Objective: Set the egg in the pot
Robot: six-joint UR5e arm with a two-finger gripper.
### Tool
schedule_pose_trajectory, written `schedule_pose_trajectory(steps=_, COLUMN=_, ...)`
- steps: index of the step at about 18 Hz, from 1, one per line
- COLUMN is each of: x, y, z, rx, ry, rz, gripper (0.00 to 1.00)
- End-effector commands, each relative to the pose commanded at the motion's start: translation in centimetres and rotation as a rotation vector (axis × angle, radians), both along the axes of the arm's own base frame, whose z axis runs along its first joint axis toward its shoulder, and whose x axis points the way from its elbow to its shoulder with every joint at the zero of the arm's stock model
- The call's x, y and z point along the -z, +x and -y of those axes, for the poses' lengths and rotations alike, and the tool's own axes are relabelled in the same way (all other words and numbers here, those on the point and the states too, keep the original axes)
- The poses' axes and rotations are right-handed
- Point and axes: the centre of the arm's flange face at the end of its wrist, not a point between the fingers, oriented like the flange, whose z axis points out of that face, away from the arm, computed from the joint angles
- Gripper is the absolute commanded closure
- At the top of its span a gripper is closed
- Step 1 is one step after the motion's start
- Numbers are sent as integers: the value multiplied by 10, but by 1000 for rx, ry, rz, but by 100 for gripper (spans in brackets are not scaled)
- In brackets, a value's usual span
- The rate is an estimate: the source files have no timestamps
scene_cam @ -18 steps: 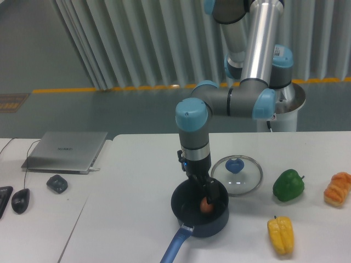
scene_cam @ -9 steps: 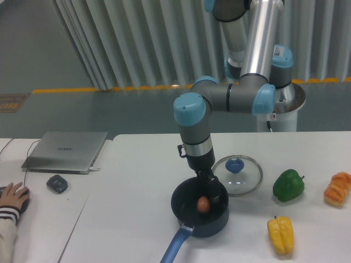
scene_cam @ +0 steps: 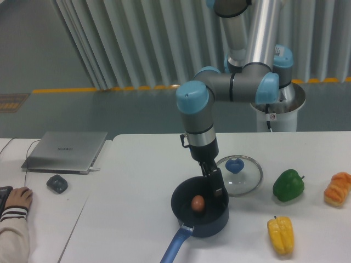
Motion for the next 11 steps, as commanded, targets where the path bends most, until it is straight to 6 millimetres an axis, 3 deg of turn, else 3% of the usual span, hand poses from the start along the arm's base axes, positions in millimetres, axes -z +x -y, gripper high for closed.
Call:
schedule_pose_trajectory(steps=8, x=-9, y=-30, z=35, rx=130, ry=-69, rz=18, gripper=0)
schedule_pose_trajectory(steps=11, x=-22, y=-33, z=45, rx=153, ry=-59, rz=15, gripper=0)
